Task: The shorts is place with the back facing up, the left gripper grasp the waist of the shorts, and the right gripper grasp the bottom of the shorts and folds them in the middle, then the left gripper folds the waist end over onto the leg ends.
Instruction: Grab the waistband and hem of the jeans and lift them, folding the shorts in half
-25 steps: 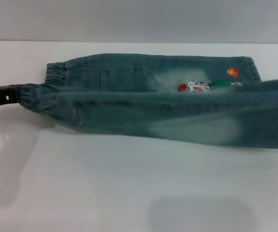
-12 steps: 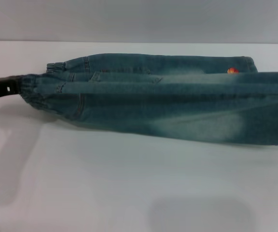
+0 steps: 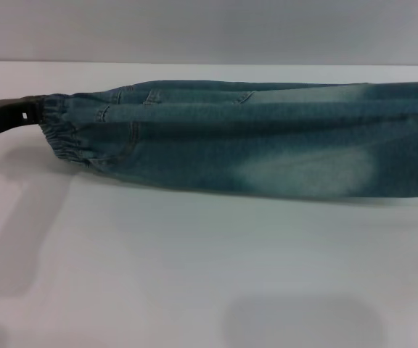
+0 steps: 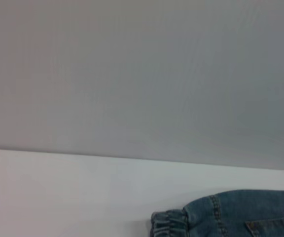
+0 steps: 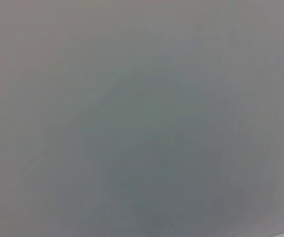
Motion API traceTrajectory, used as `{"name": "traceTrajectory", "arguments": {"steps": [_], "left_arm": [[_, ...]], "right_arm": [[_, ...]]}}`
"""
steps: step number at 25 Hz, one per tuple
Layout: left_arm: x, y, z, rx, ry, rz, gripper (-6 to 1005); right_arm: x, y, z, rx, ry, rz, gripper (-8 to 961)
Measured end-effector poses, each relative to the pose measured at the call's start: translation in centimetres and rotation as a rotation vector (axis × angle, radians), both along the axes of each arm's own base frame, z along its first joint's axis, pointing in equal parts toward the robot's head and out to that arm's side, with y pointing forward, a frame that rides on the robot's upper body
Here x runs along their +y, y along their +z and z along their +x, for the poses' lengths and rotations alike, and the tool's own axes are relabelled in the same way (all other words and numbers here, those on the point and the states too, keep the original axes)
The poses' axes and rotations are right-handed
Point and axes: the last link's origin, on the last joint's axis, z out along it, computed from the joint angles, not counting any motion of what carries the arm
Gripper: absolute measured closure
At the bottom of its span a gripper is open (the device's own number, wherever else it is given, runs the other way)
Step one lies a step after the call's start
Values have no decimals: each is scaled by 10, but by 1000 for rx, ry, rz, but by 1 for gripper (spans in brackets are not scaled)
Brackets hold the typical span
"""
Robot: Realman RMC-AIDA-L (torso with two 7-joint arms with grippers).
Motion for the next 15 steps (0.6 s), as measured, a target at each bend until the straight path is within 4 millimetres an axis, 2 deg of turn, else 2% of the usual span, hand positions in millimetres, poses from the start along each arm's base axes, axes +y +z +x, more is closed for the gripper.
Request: {"name": "traceTrajectory", "arguments": {"steps": [15], "left_arm": [[19, -6, 2, -8, -32, 35, 966]], "right_arm": [[26, 4, 12, 0, -30, 103, 956]]}}
